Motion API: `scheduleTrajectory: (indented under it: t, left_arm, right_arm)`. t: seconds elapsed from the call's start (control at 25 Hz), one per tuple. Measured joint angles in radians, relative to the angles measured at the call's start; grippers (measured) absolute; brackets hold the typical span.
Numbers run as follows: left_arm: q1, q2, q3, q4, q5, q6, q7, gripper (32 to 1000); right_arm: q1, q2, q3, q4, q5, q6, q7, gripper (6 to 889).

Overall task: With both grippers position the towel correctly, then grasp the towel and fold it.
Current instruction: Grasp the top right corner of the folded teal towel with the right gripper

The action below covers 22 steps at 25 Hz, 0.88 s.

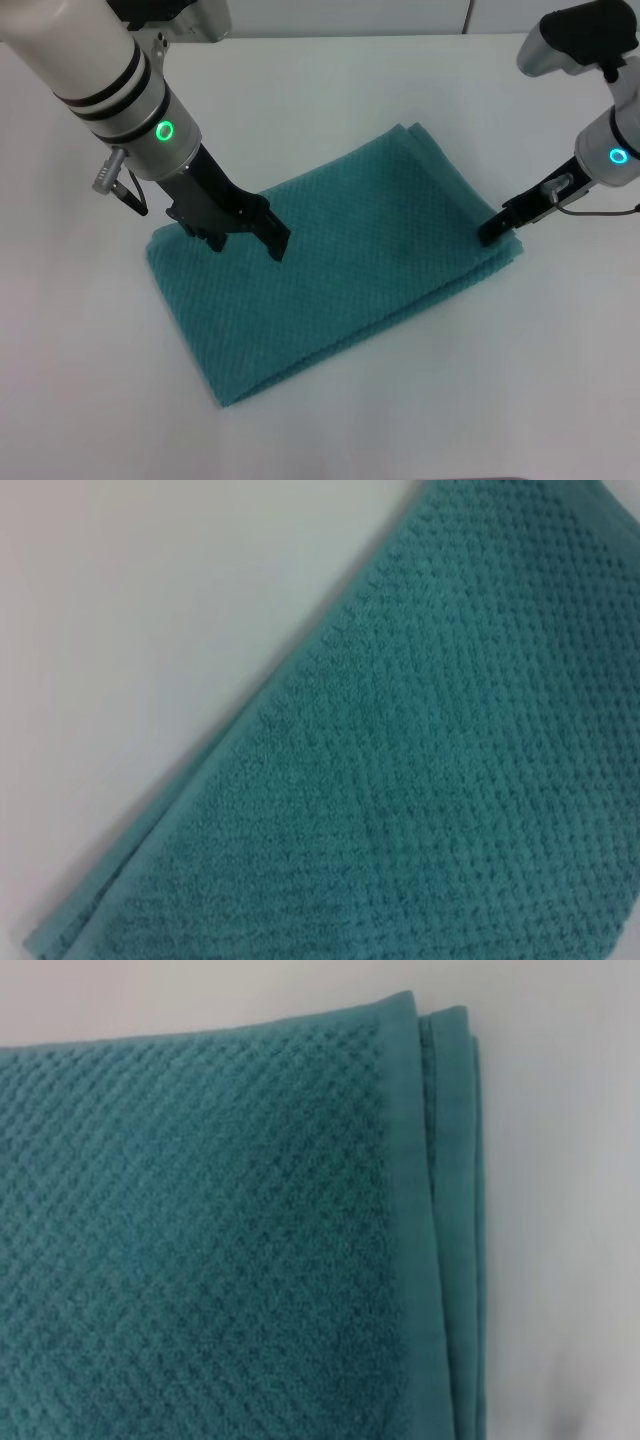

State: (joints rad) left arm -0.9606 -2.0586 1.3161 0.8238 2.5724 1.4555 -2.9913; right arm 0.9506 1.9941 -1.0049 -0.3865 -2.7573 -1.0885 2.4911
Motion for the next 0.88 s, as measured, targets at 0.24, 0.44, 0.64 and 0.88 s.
scheduleTrajectory:
  t: [0.24, 0.44, 0.64, 0.88]
  left_arm:
    - [0.0, 0.0, 0.0, 0.0, 0.0, 0.0, 0.0, 834]
    - [0.0, 0.0, 0.0, 0.0, 0.0, -0.001, 0.0, 834]
    - [0.0, 0.0002, 0.011, 0.0, -0.009, -0.01, 0.0, 834]
    - [0.0, 0.001, 0.026, 0.0, -0.031, -0.017, 0.0, 834]
  right_arm:
    - [-0.007, -0.001, -0.001, 0.002, -0.002, 0.014, 0.002, 856]
    - [-0.012, 0.0, -0.001, 0.005, -0.002, 0.029, 0.002, 856]
    - [-0.027, 0.0, -0.001, 0.006, -0.002, 0.048, 0.003, 855]
    - [-0.032, 0.0, -0.001, 0.017, -0.002, 0.053, 0.003, 855]
